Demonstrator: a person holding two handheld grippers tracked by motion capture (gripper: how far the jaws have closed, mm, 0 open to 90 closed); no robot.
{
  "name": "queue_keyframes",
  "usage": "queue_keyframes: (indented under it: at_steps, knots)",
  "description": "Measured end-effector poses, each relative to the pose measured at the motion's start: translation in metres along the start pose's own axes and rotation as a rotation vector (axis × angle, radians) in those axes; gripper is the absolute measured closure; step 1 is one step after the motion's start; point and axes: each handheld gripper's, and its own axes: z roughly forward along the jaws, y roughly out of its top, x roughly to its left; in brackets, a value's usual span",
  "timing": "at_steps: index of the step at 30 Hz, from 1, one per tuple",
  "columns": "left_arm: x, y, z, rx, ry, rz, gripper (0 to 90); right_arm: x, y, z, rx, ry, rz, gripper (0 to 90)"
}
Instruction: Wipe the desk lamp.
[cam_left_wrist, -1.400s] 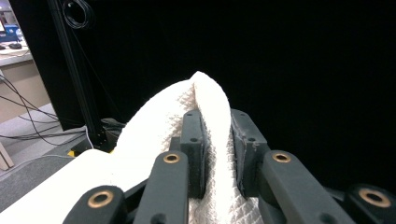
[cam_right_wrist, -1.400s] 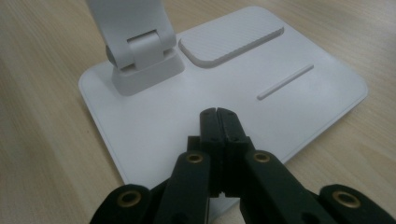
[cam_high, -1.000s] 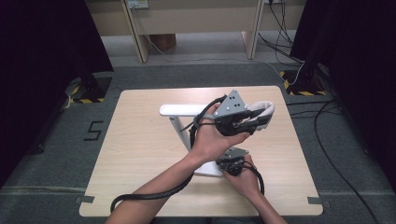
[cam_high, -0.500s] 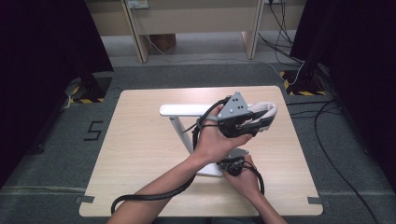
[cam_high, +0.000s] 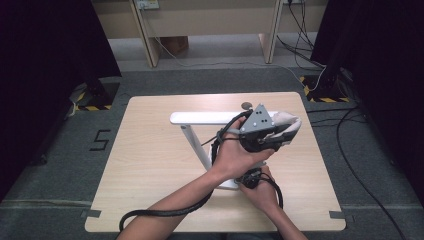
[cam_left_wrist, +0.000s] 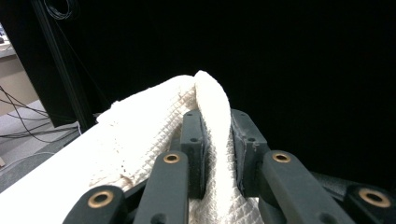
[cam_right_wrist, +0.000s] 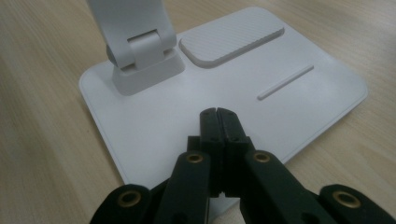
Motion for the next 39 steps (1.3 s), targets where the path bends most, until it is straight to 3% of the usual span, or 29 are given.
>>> queue_keyframes:
  at_steps: [15, 39]
  knots:
    - [-0.003, -0.01, 0.001, 0.023, 0.016, 0.024, 76.7, 0.0, 0.0, 0.0, 0.002, 0.0, -0.003, 90.0]
    - [0.003, -0.024, -0.003, 0.036, 0.088, -0.009, 76.9, 0.0, 0.0, 0.0, -0.001, 0.0, 0.0, 90.0]
